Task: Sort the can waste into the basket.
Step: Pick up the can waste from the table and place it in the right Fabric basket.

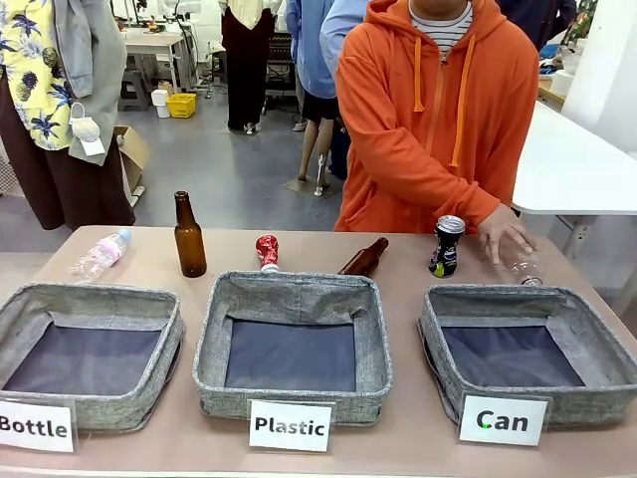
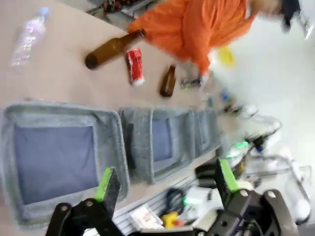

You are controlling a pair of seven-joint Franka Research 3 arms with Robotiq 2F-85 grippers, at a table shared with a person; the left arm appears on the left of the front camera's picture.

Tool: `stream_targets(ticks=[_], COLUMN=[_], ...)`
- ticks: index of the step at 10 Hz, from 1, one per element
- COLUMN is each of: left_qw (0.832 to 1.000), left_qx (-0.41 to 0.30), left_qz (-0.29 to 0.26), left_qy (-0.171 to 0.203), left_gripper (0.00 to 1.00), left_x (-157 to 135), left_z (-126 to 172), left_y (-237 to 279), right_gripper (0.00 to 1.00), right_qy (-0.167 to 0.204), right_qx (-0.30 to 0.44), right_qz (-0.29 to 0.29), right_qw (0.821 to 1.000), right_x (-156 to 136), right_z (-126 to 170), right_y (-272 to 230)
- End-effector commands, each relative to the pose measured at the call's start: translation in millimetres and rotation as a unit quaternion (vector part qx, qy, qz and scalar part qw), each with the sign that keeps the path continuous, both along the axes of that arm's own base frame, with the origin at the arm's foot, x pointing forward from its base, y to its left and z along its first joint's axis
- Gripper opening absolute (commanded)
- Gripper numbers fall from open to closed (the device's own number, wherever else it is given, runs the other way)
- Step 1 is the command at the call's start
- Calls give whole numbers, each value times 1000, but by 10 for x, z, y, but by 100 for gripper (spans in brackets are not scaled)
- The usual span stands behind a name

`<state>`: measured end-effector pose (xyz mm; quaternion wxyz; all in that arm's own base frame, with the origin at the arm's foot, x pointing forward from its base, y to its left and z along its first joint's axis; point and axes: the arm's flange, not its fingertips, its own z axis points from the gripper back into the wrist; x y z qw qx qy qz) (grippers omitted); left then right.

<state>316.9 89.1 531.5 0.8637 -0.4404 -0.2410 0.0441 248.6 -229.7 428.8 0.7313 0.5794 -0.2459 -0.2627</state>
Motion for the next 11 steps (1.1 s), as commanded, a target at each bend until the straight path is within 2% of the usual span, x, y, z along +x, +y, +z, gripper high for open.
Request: stream_targets(ticks=[1, 3, 5, 7, 8, 9, 10, 11], left_qw=[992, 980, 957, 944, 952, 960, 970, 978], left_qx=[111, 180, 260, 308, 261, 210, 152, 96], left_qz=[-59, -80, -125, -113, -158, -182, -190, -185], left_qy=[9, 13, 15, 20, 32, 21, 1, -11], left_gripper=[100, 100, 100, 100, 100, 100, 100, 100], left_x=[281, 582, 784, 1137, 1125, 979, 742, 519], left_z=[322, 554, 659, 719, 791, 919, 1059, 1064], left_y=[-668, -1428, -2260, -2849, -2750, -2349, -1570, -767], right_gripper=[100, 100, 100, 100, 100, 100, 100, 100], right_qy=[-10, -10, -10, -10, -10, -10, -10, -10], right_qx=[7, 7, 7, 7, 7, 7, 7, 7], right_qz=[-3, -3, -3, -3, -3, -3, -3, -3], right_qw=[1000, 1000, 1000, 1000, 1000, 1000, 1000, 1000], right_x=[33, 33, 33, 33, 33, 33, 33, 33], right_z=[39, 39, 39, 39, 39, 39, 39, 39], right_y=[-19, -19, -19, -19, -19, -19, -19, -19])
